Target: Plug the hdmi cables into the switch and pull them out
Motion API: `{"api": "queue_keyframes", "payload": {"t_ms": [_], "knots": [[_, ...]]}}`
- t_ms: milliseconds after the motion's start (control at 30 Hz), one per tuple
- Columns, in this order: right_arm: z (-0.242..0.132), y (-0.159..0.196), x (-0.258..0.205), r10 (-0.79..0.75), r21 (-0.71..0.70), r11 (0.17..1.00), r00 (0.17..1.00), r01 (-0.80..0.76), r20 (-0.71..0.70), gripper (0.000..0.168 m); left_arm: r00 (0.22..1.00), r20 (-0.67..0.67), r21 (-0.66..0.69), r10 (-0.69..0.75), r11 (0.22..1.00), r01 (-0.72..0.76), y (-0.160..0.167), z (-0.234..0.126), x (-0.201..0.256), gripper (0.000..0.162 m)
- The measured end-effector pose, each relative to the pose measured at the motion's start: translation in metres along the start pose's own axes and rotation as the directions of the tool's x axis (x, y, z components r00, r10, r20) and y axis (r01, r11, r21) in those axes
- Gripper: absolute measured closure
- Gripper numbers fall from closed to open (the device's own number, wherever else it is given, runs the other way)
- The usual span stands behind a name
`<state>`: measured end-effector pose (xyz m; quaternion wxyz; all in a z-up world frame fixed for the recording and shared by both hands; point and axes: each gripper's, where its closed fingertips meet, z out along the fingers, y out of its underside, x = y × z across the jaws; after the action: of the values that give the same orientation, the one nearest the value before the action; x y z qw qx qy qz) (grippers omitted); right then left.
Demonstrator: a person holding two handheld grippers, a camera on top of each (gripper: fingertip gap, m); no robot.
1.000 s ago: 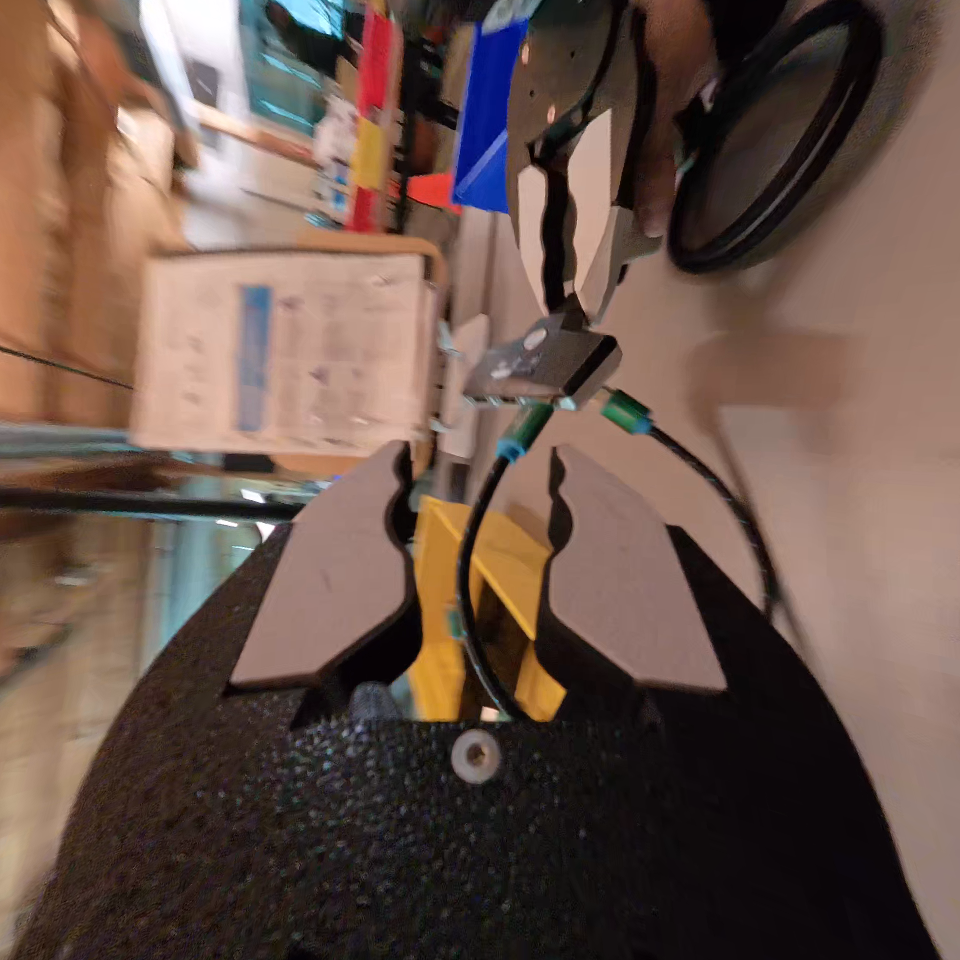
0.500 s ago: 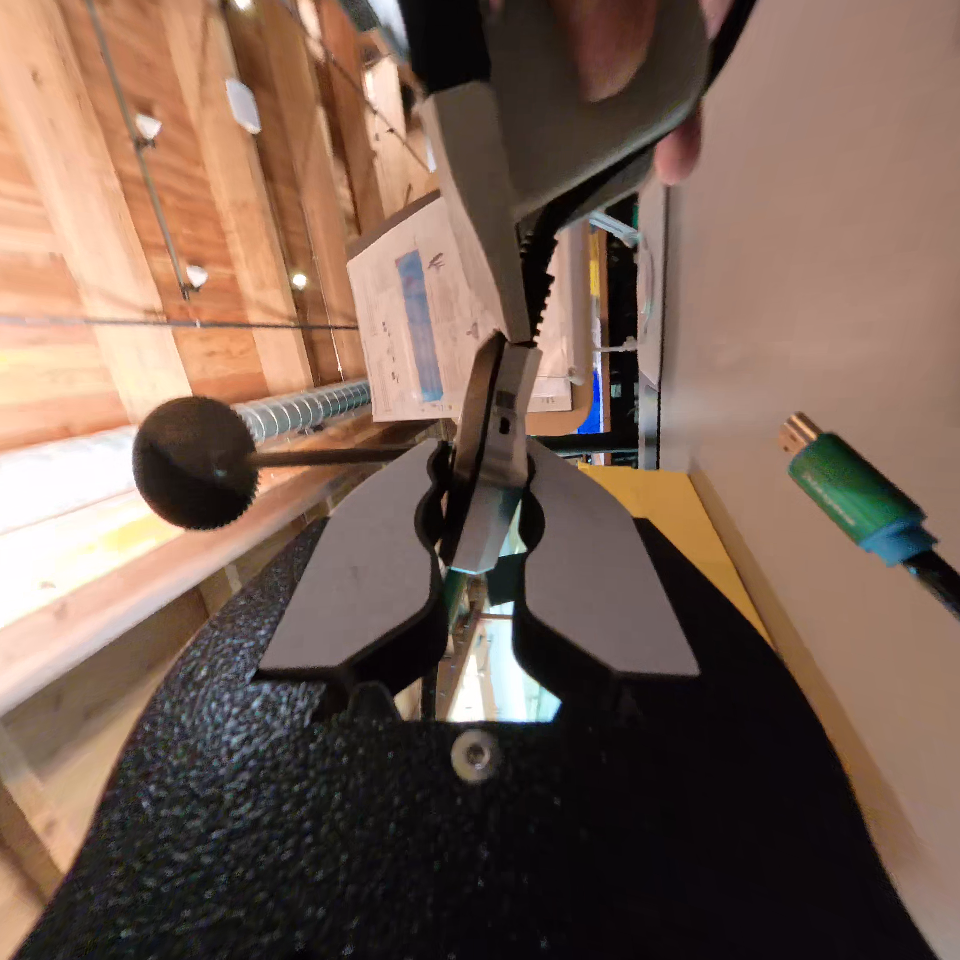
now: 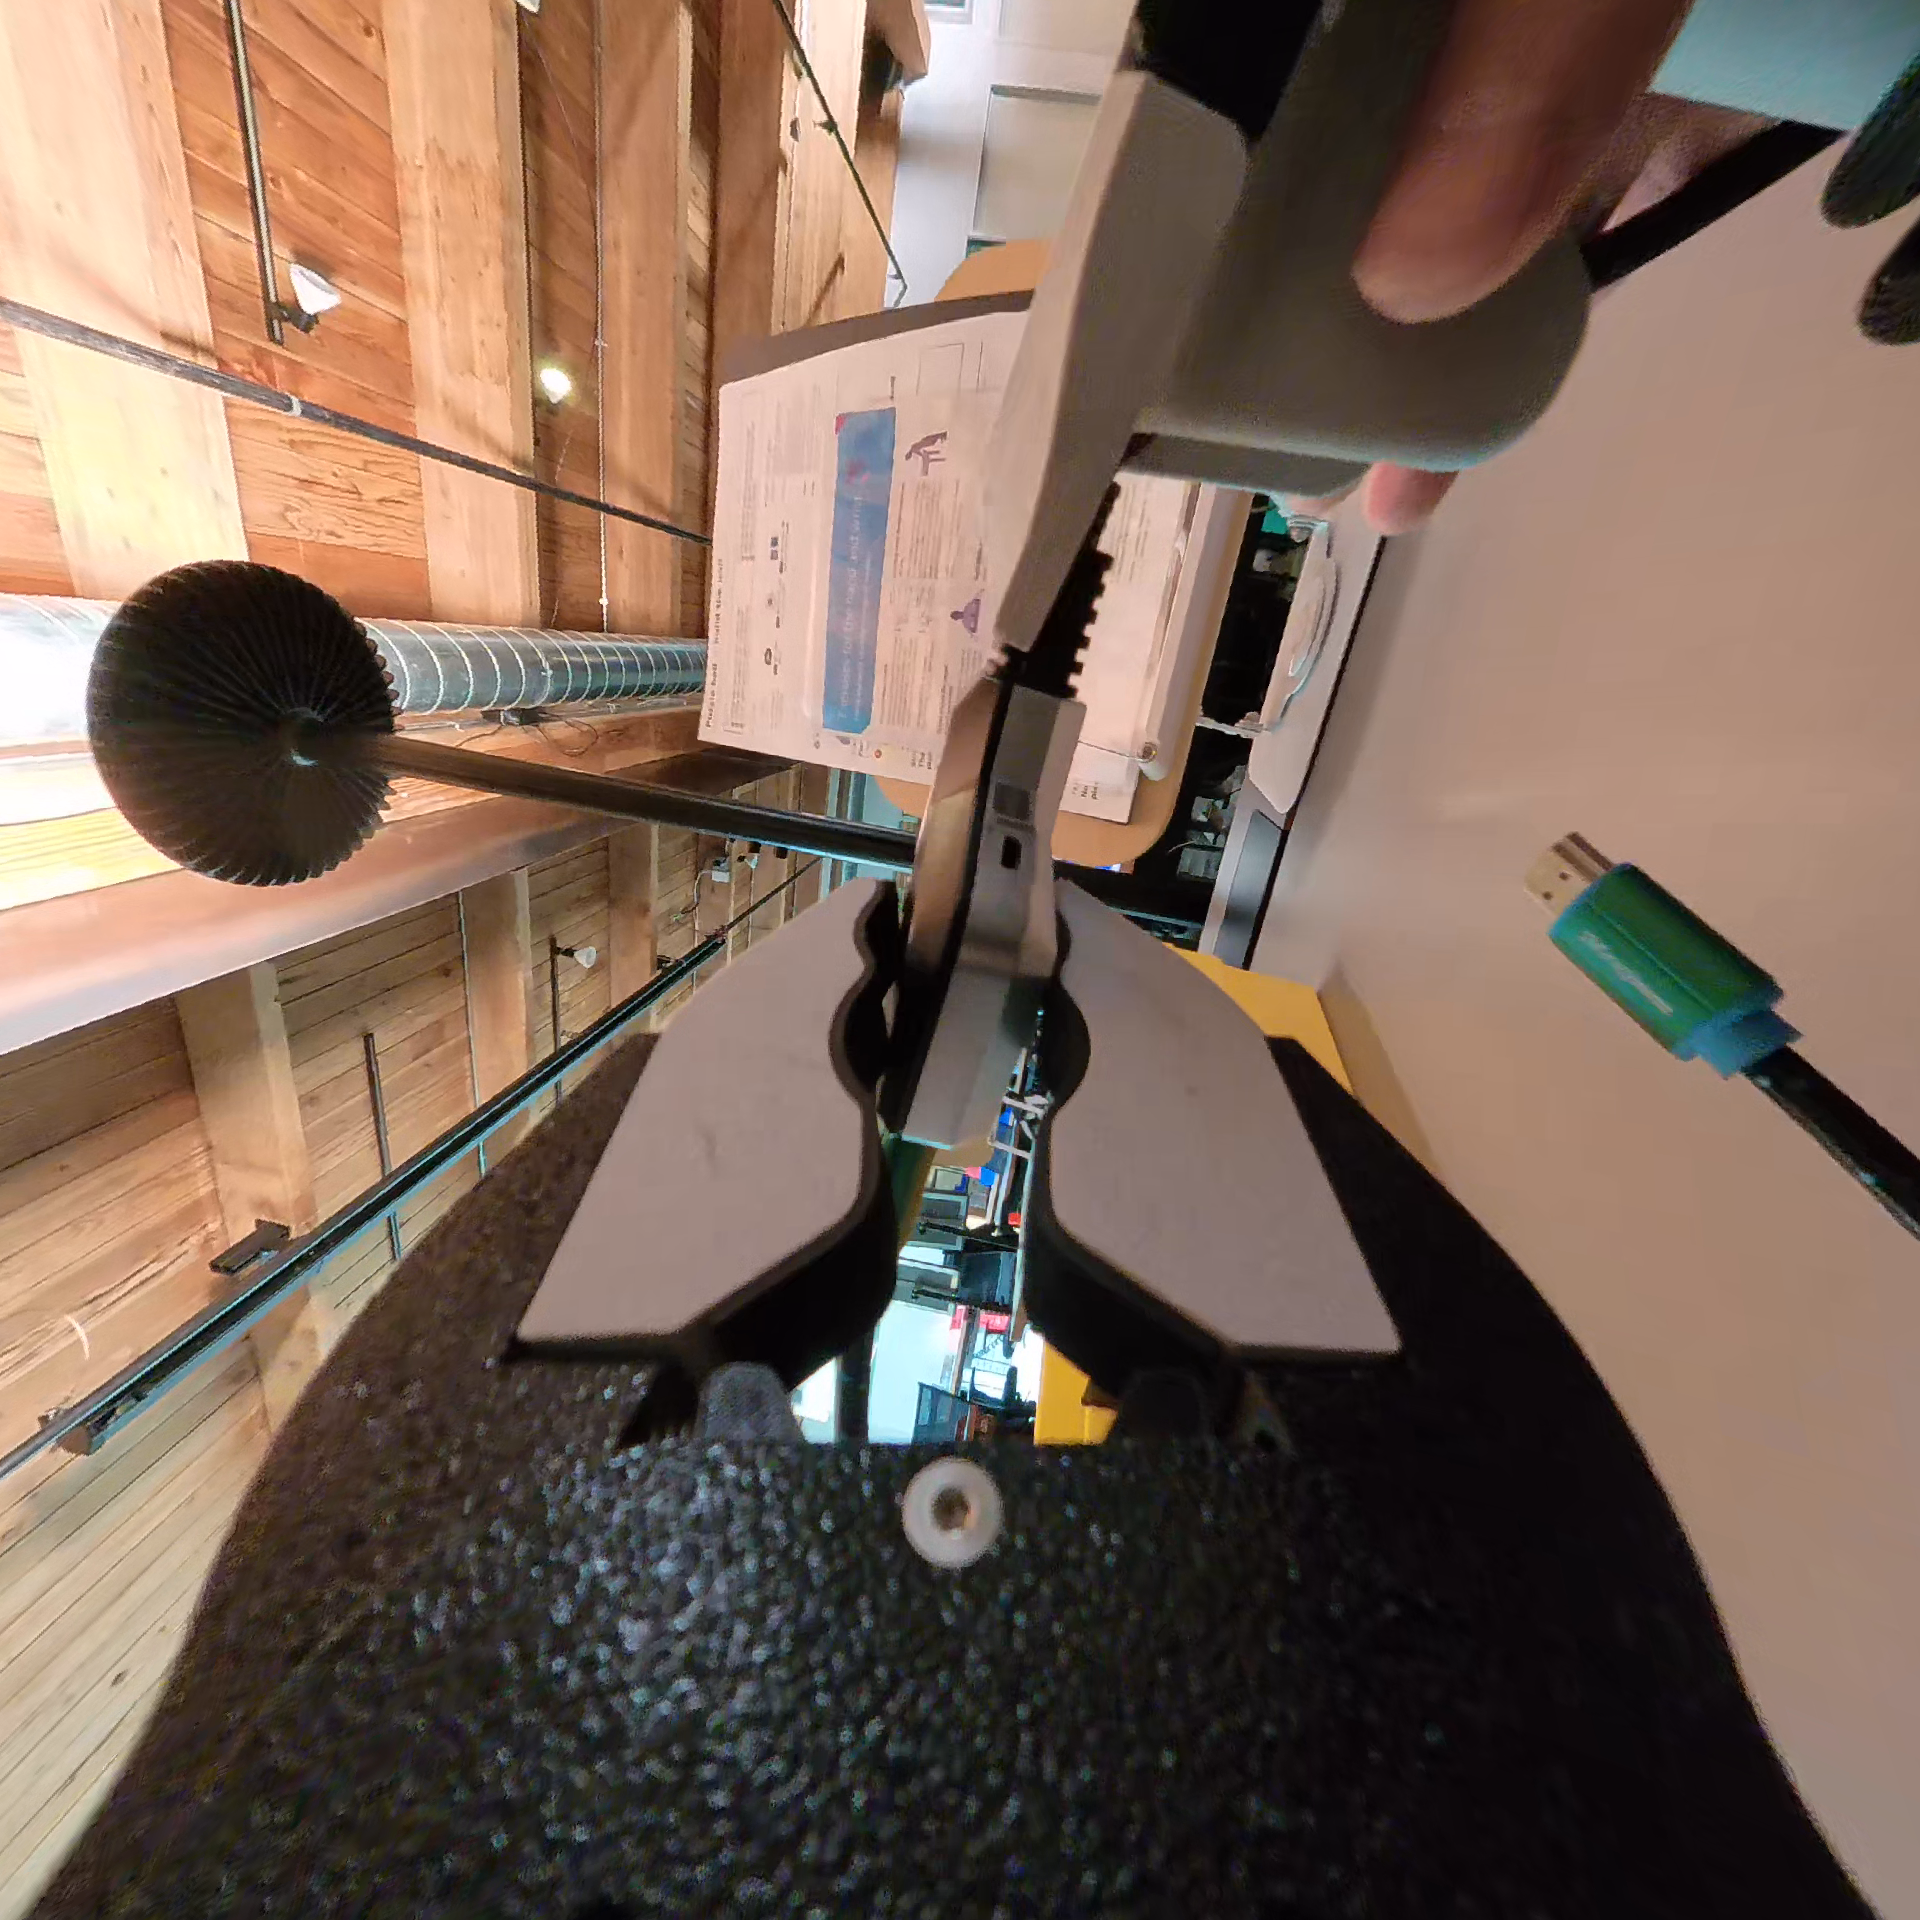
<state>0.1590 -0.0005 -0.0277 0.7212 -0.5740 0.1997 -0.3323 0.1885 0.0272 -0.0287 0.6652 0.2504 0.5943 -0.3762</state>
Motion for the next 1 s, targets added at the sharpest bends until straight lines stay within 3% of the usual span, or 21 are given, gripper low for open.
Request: {"api": "queue_keyframes", "payload": {"t_ms": [533, 700, 800, 933, 1000], "knots": [[0.008, 0.001, 0.003, -0.012, -0.057, 0.998, 0.999, 0.009, -0.053, 0.145, 0.986, -0.031, -0.044, -0.163, 0.986, 0.162, 0.006, 0.002, 0.001, 0.137], [0.005, 0.006, 0.006, -0.003, -0.100, 0.995, 0.998, -0.003, -0.058, 0.145, 0.950, -0.169, -0.032, -0.262, 0.965, 0.260, 0.004, 0.003, 0.010, 0.132], [-0.006, 0.000, 0.016, -0.012, -0.085, 0.996, 0.996, 0.004, -0.091, 0.145, 0.854, -0.351, -0.018, -0.385, 0.914, 0.405, -0.007, -0.010, 0.007, 0.128], [-0.022, -0.009, 0.017, -0.029, -0.060, 0.998, 0.998, 0.025, -0.061, 0.145, 0.603, -0.614, -0.037, -0.508, 0.782, 0.622, -0.018, -0.046, -0.012, 0.121], [-0.024, -0.009, 0.010, -0.026, -0.057, 0.998, 1.000, 0.025, -0.006, 0.145, 0.538, -0.679, -0.035, -0.500, 0.754, 0.656, -0.010, -0.060, -0.020, 0.121]]}}
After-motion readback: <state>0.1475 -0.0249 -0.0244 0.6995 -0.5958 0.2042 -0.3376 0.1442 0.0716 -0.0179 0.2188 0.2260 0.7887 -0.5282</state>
